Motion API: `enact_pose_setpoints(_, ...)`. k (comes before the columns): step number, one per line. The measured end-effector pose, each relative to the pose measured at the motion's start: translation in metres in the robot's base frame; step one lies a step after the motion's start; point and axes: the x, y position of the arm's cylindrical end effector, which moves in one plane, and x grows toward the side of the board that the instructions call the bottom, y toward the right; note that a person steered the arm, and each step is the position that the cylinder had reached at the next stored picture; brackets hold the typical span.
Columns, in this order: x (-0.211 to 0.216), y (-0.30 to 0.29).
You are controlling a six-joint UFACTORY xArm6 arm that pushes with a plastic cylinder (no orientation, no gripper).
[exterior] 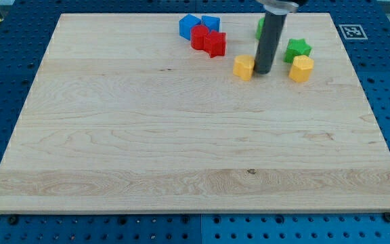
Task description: Point at the red star
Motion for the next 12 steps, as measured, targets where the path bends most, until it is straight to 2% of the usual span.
enact_pose_setpoints(2, 0.005, -0.053)
enact_pose_setpoints(3, 0.008, -0.046)
enact_pose_setpoints(4, 0.007, 0.002)
enact_pose_setpoints(5, 0.005, 0.011)
enact_pose_setpoints(7, -0.024, 0.002)
enact_pose_setpoints(10, -0.042, -0.003)
enact_pose_setpoints(12, -0.039, -0.023)
